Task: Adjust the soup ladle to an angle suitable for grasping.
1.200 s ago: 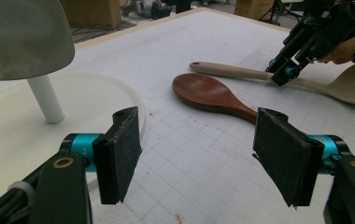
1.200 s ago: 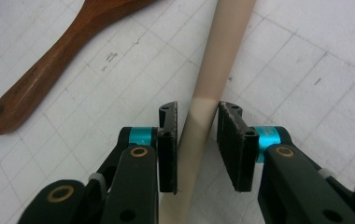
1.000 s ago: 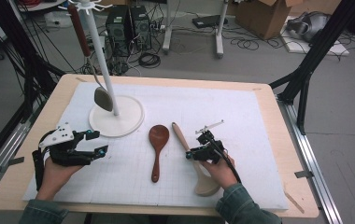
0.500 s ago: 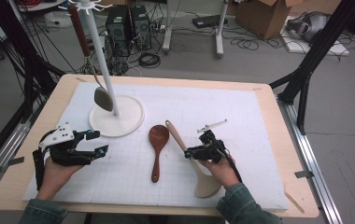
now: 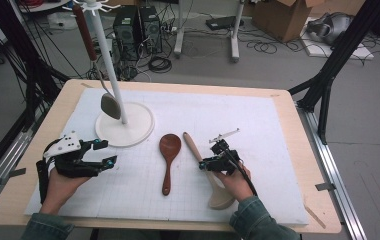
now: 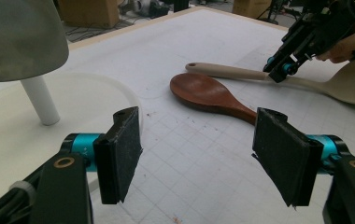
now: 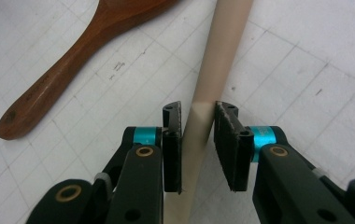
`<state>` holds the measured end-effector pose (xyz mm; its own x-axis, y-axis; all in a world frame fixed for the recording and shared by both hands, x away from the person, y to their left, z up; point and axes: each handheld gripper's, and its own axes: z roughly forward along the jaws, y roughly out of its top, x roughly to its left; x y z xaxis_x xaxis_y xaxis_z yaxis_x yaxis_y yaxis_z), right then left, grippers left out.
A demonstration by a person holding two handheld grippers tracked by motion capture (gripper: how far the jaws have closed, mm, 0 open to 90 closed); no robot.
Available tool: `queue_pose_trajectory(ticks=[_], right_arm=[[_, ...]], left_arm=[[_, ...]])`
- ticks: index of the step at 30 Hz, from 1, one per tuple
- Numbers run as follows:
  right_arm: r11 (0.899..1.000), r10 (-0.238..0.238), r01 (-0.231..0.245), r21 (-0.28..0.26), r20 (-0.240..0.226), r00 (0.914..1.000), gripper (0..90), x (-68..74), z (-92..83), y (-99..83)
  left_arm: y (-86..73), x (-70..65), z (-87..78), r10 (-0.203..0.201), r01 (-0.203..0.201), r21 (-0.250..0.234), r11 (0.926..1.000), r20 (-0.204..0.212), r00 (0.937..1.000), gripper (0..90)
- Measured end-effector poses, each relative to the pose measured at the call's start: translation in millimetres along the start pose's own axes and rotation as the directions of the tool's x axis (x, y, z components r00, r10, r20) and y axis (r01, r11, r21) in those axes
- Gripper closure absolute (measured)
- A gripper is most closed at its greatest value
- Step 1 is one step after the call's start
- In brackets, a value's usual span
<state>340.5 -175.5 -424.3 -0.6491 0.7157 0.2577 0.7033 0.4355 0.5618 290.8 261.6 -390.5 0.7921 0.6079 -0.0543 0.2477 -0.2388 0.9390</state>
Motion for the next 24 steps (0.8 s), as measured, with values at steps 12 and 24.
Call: queue_pose_trajectory(ticks=[12,24], right_arm=[[0.998,-0.056,0.053,0.04,0.064,0.9964,66.0,9.1,5.9,-0.3],[0.999,-0.025,0.025,0.027,0.0,0.9997,70.0,-0.1,3.6,-0.6]], left_arm=[[0.1,-0.4,-0.4,-0.003,0.003,-0.003,1.0,-0.002,1.0,32.6],[-0.1,0.1,2.1,-0.007,0.007,0.0,1.0,0.008,0.9999,32.7]])
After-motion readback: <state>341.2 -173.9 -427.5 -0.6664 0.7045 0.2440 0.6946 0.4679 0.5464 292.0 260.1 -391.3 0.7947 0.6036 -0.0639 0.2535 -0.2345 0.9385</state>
